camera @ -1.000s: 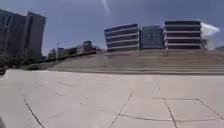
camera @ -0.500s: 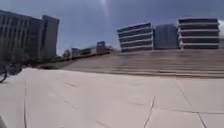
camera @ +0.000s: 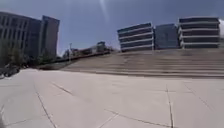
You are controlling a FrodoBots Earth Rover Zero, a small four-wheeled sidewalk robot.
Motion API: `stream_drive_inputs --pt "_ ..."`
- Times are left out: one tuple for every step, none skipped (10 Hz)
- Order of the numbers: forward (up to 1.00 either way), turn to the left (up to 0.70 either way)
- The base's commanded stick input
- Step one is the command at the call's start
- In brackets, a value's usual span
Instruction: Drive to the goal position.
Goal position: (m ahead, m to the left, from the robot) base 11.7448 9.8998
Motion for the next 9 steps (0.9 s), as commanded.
stream_drive_inputs --pt "1.0 0.4" --pt "1.0 0.4" --pt "1.0 0.4" --pt "1.0 0.4" --pt "1.0 0.4" --pt "1.0 0.32" --pt "1.0 0.14" --pt "1.0 0.0" --pt "1.0 0.0"
